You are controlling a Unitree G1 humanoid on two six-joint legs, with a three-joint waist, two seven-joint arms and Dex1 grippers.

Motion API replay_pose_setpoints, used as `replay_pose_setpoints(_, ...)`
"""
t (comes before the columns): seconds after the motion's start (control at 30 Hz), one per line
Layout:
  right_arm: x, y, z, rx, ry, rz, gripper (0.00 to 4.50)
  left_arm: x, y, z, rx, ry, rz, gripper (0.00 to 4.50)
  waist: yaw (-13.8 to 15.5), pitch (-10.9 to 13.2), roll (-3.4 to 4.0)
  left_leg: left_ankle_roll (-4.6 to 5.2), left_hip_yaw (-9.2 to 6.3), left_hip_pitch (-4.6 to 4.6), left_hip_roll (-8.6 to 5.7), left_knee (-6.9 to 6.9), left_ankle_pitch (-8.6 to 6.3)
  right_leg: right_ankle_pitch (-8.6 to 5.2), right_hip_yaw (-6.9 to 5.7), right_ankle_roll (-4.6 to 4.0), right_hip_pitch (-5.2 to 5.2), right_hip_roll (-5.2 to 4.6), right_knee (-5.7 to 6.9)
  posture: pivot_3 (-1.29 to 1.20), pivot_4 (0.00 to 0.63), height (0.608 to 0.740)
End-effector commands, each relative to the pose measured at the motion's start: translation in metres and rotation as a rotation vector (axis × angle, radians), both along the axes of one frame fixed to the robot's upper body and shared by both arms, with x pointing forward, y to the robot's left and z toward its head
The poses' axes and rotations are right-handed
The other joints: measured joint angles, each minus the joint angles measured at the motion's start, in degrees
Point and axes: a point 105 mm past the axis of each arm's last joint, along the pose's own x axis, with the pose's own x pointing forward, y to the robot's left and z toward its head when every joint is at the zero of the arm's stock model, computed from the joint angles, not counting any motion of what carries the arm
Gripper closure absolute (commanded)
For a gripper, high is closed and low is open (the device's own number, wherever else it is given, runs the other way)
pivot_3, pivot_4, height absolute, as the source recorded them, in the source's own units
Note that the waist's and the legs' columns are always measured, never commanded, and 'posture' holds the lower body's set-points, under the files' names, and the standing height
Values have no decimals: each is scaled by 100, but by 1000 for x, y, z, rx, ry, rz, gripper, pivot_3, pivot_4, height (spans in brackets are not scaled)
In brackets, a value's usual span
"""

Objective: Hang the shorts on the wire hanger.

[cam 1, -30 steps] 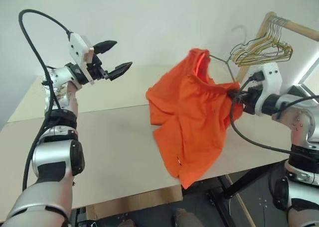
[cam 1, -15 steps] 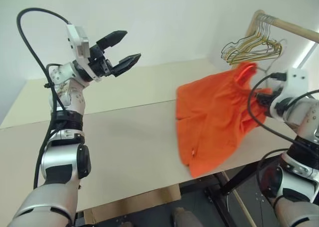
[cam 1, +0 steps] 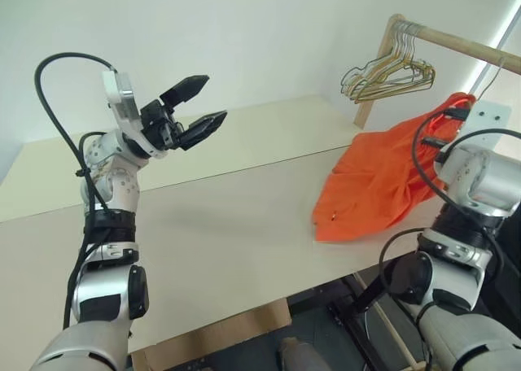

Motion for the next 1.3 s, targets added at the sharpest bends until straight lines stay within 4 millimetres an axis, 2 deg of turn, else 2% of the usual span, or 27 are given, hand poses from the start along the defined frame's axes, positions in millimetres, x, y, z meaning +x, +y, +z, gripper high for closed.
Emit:
replay_pose_setpoints(0.03,7,-21,35,-41,-134,-81,4500,-7,1,10,-16,-39,14,51,4,1,2,0,0,0,0,0,0,0,0,0,1,0,-3,-182,0,740)
replay_pose_setpoints(0.33,24,-51,50,-17,-192,-135,4500,-9,3,8,-5,-34,39,51,27,8,13,0,5,2,-2,-11,0,0,2,0,7,0,-19,-166,0,740)
replay_pose_setpoints(0.47,32,-57,52,74,-226,-110,4500,-9,2,7,8,-36,45,51,18,12,21,1,18,15,-2,-18,0,-1,16,2,15,2,-20,-167,0,740)
replay_pose_setpoints(0.7,35,-68,56,251,-324,-125,4500,-10,-1,7,19,-42,48,51,22,15,25,1,55,32,-1,-31,-1,-3,37,6,26,5,-30,-164,0,740)
replay_pose_setpoints(0.9,33,-73,51,385,-383,-156,4500,-10,0,4,27,-40,59,51,22,16,25,3,75,38,-1,-34,-2,-4,48,10,32,6,-35,-154,0,740)
replay_pose_setpoints(1.3,31,-76,22,561,-395,-200,4500,-13,2,0,39,-29,78,51,49,18,24,3,85,65,-1,-60,-2,-14,66,27,69,9,-53,-137,0,740)
